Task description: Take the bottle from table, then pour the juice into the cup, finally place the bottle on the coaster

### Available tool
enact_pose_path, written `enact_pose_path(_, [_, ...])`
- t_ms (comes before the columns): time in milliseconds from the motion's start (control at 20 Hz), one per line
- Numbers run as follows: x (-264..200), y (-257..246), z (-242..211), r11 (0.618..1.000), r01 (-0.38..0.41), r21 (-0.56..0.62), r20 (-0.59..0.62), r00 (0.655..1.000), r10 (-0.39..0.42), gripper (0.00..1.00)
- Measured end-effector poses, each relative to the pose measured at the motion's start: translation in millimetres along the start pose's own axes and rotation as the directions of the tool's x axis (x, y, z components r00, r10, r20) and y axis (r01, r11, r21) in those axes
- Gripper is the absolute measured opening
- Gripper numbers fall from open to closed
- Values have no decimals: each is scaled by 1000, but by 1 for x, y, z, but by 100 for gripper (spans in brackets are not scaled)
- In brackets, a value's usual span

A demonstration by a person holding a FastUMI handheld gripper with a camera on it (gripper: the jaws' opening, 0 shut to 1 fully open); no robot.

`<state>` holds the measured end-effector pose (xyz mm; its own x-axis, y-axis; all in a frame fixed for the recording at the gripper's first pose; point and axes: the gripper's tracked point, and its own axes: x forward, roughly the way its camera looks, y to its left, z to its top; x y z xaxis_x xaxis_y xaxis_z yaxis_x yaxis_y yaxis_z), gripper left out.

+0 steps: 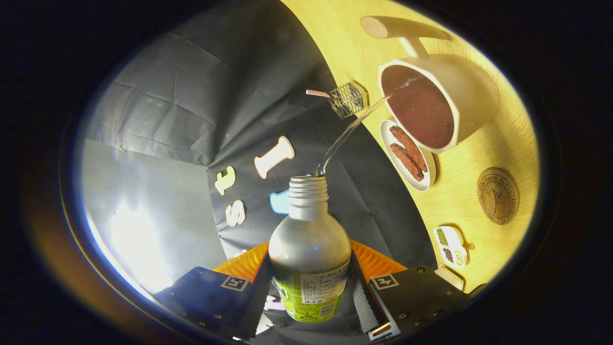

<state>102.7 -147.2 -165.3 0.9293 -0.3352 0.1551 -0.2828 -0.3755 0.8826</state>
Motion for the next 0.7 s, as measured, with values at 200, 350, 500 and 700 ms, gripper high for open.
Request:
enact_pose_path(200, [5, 2, 5, 1000, -7, -2, 15, 1000, 7, 77])
enact_pose_path(350, [6, -1, 9, 1000, -3, 3, 20, 1000, 3, 77])
enact_pose_path(500, [9, -8, 13, 1000, 8, 13, 27, 1000, -9, 77])
enact_pose_path(700, [11, -10, 18, 1000, 12, 13, 34, 999, -13, 77])
